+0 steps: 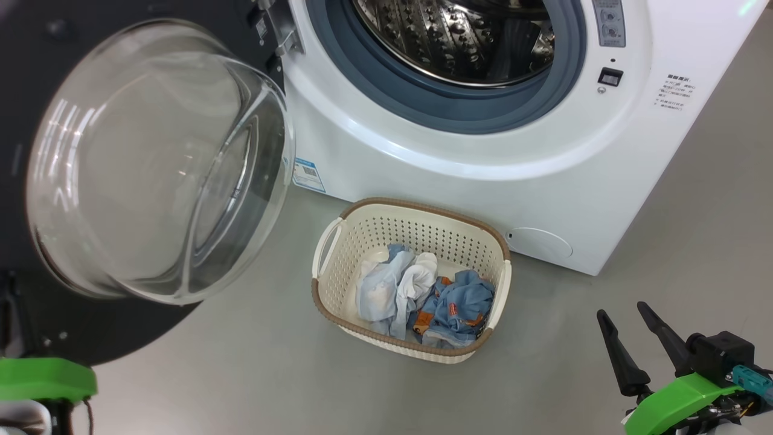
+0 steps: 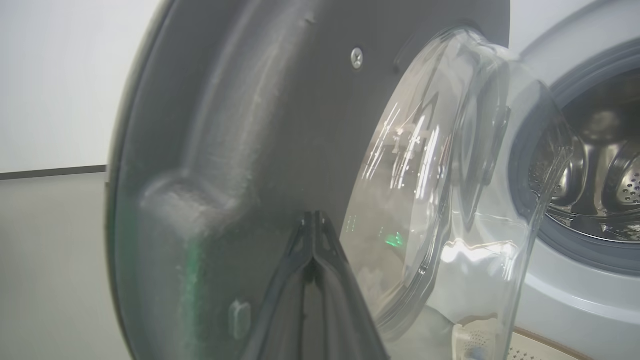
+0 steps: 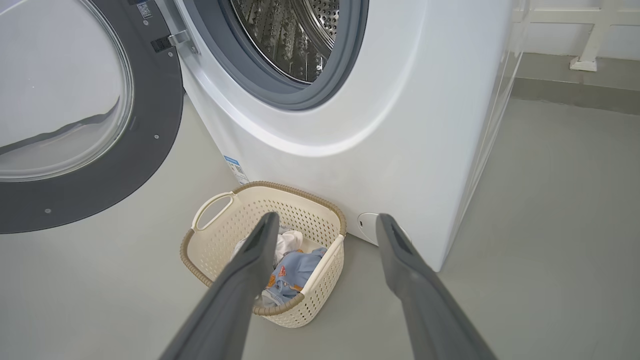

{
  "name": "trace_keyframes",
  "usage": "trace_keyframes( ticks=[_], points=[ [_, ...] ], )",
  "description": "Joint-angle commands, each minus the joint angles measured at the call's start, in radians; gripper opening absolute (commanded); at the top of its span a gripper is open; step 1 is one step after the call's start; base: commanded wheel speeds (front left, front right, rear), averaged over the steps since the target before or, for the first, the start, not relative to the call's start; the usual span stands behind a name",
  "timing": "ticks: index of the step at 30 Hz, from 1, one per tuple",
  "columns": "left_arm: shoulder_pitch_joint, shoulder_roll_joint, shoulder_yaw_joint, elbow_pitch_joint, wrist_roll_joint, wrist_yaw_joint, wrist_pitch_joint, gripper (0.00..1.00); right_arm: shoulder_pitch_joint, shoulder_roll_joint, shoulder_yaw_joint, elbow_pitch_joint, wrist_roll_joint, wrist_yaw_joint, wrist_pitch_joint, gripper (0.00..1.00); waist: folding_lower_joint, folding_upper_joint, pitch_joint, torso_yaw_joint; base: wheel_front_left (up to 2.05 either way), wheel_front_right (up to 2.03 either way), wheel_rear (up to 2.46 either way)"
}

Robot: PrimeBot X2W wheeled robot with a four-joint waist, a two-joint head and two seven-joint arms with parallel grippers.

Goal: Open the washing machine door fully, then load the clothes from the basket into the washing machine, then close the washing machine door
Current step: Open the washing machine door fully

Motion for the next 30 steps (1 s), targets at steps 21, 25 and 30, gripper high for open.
trace_keyframes(
  ticks=[21, 25, 30],
  points=[
    [-0.305, 0.106, 0.269, 0.307, 0.052, -0.124, -0.006, 0.00, -0.077, -0.055, 0.046, -0.032, 0.001, 0.002, -0.012, 1.00, 0.0000, 0.0000, 0.106, -0.006, 0.00, 0.00, 0.00],
    [-0.345, 0.118, 0.310, 0.351, 0.068, -0.146, -0.006, 0.00, -0.091, -0.063, 0.051, -0.033, 0.002, 0.002, -0.012, 1.00, 0.0000, 0.0000, 0.126, -0.011, 0.00, 0.00, 0.00],
    [-0.385, 0.124, 0.354, 0.392, 0.074, -0.162, -0.006, 0.00, -0.101, -0.070, 0.054, -0.034, 0.003, 0.002, -0.012, 1.00, 0.0000, 0.0000, 0.146, -0.015, 0.00, 0.00, 0.00]
  ],
)
